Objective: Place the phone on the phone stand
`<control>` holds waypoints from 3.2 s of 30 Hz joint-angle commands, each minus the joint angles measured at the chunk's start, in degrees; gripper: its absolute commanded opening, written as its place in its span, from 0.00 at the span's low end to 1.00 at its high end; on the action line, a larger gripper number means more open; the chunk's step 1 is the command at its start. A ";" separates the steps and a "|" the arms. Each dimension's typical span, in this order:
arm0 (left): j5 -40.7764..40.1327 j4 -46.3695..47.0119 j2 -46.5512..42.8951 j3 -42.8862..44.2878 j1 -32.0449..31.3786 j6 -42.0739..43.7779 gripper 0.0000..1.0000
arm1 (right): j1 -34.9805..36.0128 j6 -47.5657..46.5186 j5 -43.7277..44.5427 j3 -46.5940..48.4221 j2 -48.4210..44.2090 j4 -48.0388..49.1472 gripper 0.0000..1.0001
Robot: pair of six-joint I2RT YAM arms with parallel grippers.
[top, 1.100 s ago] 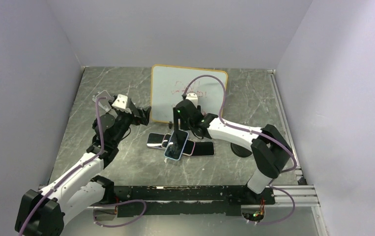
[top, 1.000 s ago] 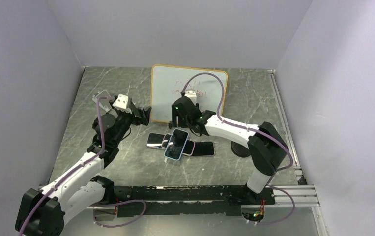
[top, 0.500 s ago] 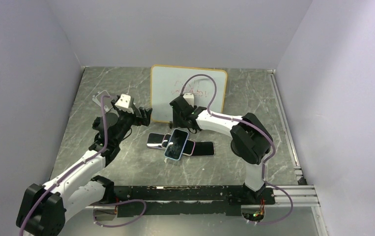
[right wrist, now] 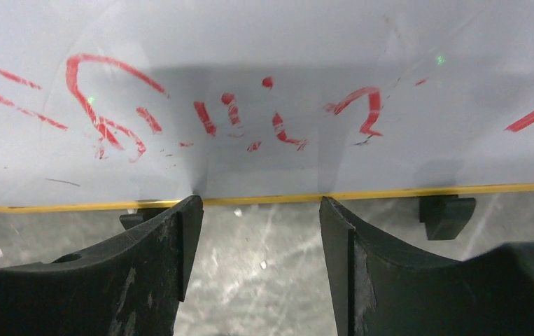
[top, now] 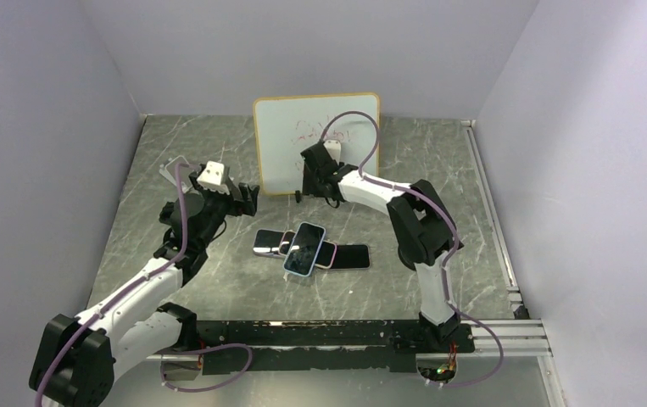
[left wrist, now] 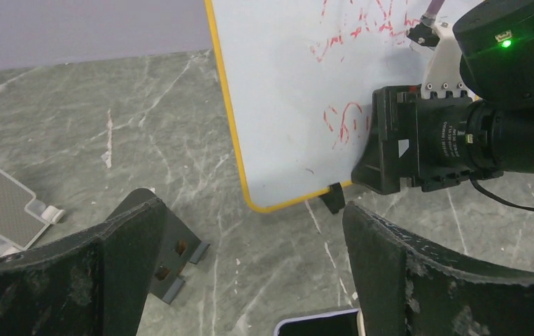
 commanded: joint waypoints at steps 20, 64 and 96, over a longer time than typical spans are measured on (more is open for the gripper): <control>-5.55 -6.60 4.49 4.97 7.00 -2.19 1.00 | -5.58 -4.69 -5.23 31.32 21.77 2.36 0.70; 51.98 -15.16 50.34 38.07 18.17 13.96 0.05 | -6.52 -12.94 -29.29 -19.08 -29.54 24.97 0.80; 52.40 -39.27 69.15 74.66 0.62 22.82 0.65 | -11.22 -15.84 -29.64 -26.27 -40.40 22.40 0.84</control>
